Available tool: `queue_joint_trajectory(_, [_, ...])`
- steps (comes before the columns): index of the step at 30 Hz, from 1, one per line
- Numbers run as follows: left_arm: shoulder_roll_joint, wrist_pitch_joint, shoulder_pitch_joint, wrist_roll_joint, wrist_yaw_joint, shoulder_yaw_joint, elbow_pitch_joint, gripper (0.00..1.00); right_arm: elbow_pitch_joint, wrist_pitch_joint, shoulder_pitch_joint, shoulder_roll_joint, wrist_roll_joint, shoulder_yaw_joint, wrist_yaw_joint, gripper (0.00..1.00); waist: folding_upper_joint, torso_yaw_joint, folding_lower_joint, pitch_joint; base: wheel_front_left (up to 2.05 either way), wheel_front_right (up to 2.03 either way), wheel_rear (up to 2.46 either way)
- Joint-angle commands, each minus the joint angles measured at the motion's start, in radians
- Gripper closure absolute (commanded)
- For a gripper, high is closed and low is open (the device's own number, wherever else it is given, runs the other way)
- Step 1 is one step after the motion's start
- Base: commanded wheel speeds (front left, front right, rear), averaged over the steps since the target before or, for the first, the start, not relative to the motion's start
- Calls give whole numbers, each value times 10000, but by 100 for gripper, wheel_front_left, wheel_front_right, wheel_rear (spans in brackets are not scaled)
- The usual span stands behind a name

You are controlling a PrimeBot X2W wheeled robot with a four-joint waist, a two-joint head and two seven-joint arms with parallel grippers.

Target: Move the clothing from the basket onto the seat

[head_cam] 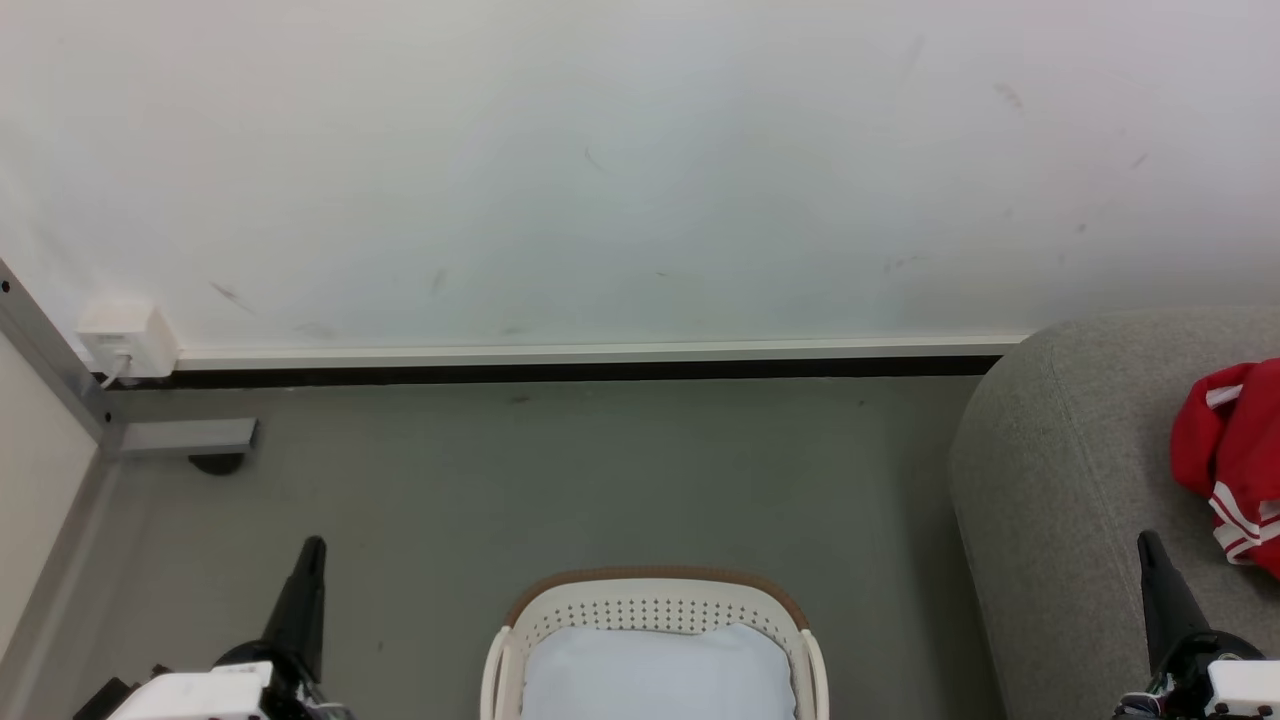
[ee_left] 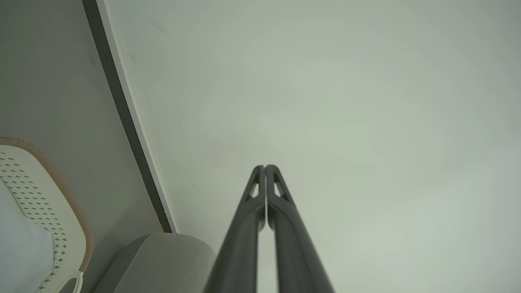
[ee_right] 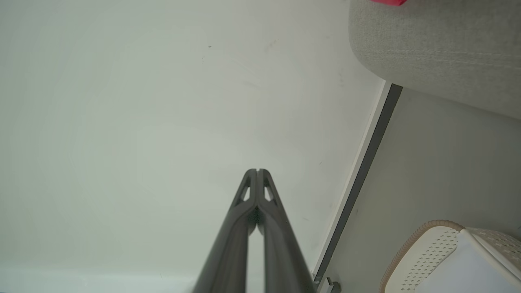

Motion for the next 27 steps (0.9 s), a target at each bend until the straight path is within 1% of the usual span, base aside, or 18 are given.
queue_joint_trajectory(1, [17, 43, -100, -128, -69, 27, 7, 100, 24, 23, -117, 0, 9, -32, -21, 100, 0, -1, 0, 0, 0, 0, 0])
queue_joint_trajectory(27, [18, 41, -99, -130, -69, 24, 5, 100, 26, 68, -123, 30, -41, -72, -21, 100, 0, -1, 0, 0, 0, 0, 0])
